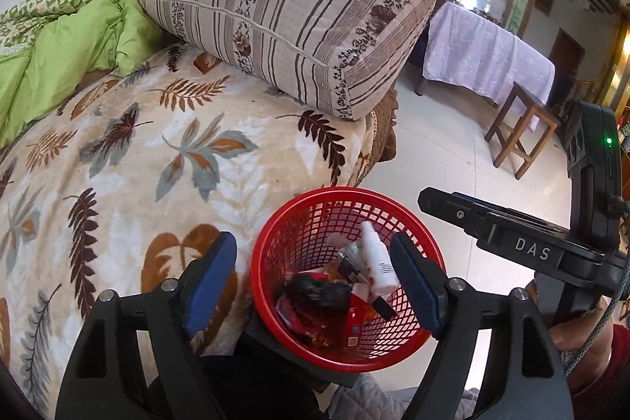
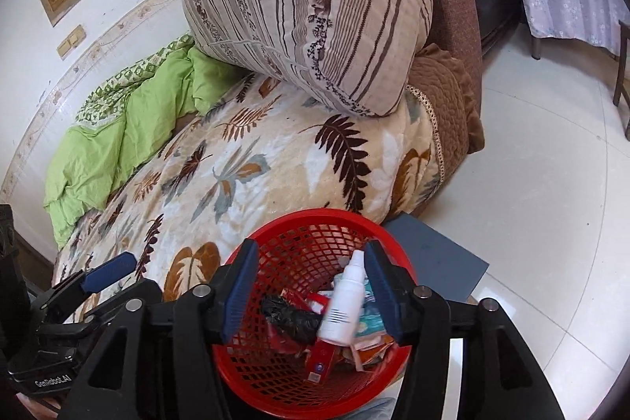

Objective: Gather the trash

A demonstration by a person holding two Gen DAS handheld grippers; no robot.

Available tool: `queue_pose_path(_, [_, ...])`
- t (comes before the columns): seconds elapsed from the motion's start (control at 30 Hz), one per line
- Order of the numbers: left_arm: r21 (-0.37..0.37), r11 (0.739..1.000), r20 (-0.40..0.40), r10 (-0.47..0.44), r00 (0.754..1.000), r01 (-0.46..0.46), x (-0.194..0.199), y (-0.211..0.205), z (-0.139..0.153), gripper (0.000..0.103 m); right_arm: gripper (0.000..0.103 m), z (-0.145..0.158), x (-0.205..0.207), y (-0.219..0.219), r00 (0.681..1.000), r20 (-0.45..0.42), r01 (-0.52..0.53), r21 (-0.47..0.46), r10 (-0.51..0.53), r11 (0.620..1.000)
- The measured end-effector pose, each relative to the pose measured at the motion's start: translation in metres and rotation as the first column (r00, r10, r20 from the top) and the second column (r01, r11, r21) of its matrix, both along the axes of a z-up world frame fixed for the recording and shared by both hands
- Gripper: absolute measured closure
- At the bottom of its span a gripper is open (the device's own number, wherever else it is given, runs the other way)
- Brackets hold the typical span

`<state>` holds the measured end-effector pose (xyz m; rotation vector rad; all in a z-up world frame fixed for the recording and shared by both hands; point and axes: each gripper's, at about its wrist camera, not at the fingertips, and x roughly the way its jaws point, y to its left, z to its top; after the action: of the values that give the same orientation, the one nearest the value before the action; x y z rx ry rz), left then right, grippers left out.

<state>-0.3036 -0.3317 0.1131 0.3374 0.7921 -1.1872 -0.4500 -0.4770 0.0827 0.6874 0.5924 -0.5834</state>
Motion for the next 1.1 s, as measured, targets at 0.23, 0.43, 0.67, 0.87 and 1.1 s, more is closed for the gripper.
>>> queue_pose_path(0.23, [-0.070, 0.993, 0.107, 0.099, 0.989, -0.092, 0.009, 0.045, 0.022, 0.008, 0.018, 0.026, 0.015, 0.038, 0.986, -0.142, 0.055, -0.214, -0.087, 0.975])
queue_pose_path(0.43, [-0.117, 0.976, 0.177, 0.204, 0.963, -0.185, 0.023, 0.098, 0.036, 0.002, 0.008, 0.037, 0.030, 0.078, 0.971, -0.156, 0.127, -0.303, -0.181, 0.944])
queue_pose_path(0.67, [-0.135, 0.948, 0.312, 0.318, 0.895, -0.290, 0.024, 0.152, 0.036, 0.000, 0.005, 0.039, 0.039, 0.122, 0.955, -0.130, 0.202, -0.366, -0.265, 0.908])
queue_pose_path(0.87, [-0.139, 0.938, 0.365, 0.348, 0.864, -0.319, 0.021, 0.172, 0.033, 0.000, 0.005, 0.039, 0.049, 0.141, 0.945, -0.170, 0.199, -0.384, -0.281, 0.902])
queue_pose_path(1.1, [-0.141, 0.927, 0.394, 0.374, 0.839, -0.347, 0.021, 0.177, 0.034, 0.000, 0.005, 0.040, 0.052, 0.152, 0.941, -0.178, 0.196, -0.412, -0.289, 0.890])
